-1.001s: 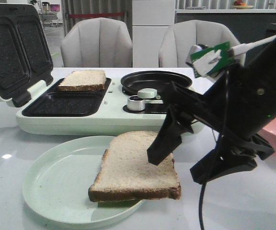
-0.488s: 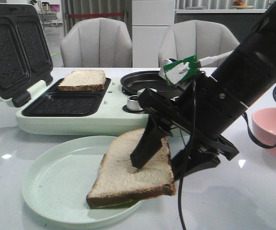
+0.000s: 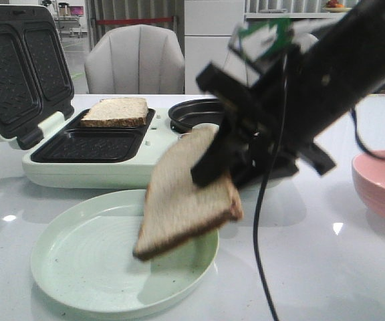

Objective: Make breakfast with bread and shrimp
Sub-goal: 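Grasp the remaining bread slice on the plate with the right gripper, then carry the bread slice over and lay it on the sandwich maker plate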

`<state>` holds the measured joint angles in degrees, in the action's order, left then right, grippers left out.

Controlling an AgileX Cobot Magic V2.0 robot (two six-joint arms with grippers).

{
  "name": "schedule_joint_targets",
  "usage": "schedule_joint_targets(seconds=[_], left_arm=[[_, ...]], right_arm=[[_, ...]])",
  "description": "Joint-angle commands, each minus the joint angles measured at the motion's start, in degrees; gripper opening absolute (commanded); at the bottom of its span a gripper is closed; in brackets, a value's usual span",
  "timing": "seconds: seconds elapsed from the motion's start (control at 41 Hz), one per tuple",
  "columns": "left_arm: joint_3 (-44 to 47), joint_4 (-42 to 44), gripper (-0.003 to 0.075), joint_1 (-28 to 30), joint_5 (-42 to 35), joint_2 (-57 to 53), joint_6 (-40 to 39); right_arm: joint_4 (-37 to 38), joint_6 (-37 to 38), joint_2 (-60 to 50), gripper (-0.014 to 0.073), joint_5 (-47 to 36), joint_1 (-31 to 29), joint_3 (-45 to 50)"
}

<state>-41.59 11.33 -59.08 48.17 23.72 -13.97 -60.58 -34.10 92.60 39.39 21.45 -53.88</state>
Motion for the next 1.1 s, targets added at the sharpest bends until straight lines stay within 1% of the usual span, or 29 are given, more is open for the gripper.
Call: schedule_joint_targets(seconds=[0.0, 0.122, 0.269, 0.366, 0.488, 0.61, 0.757, 0.854, 0.952, 0.976, 1.025, 1.074], left_arm=[[-1.5, 0.1, 0.0507, -0.4, -4.8, 0.5, 0.0], [-1.5, 0.1, 0.0507, -0.4, -4.8, 0.5, 0.0], [-1.5, 0.1, 0.0507, -0.4, -4.8, 0.5, 0.0], [-1.5, 0.1, 0.0507, -0.4, -4.8, 0.5, 0.0], [-1.5, 0.1, 0.0507, -0.4, -4.8, 0.5, 0.0], [-1.5, 0.1, 0.0507, -0.4, -4.8, 0.5, 0.0], [-1.5, 0.1, 0.0507, -0.4, -4.8, 0.5, 0.0], [-1.5, -0.1, 0.0507, -0.4, -4.8, 0.5, 0.0], [-1.5, -0.6, 0.0507, -0.4, -4.8, 0.5, 0.0], [-1.5, -0.8, 0.0507, -0.4, -4.8, 0.5, 0.0], [-1.5, -0.9, 0.0507, -0.4, -4.8, 0.5, 0.0], [-1.5, -0.9, 0.0507, -0.4, -4.8, 0.5, 0.0]], right_arm=[[-3.0, -1.0, -6.5, 0.0043, 2.2, 0.0, -2.8], [-4.4, -1.0, -8.0, 0.0043, 0.6, 2.0, -7.0], [-4.6, -1.6, -5.6, 0.0043, -5.4, 6.3, -12.8], [-4.6, -1.6, -1.3, 0.0043, -7.1, 7.9, -18.6], [-6.4, -1.6, 6.3, 0.0043, -5.6, 8.3, -26.8], [-6.5, -1.2, 14.3, 0.0046, -3.8, 8.3, -34.5], [-6.5, -0.8, 22.3, 0.0056, -3.9, 8.3, -42.3], [-6.5, -0.8, 26.0, 0.0126, -4.2, 8.3, -45.6], [-6.5, -0.8, 28.2, 0.0291, -5.0, 8.1, -47.1], [-6.5, -0.7, 28.4, 0.0357, -5.7, 7.9, -47.1], [-6.4, -0.7, 28.6, 0.0432, -6.5, 7.8, -47.1], [-6.3, -0.7, 28.6, 0.0468, -7.2, 7.4, -47.1]])
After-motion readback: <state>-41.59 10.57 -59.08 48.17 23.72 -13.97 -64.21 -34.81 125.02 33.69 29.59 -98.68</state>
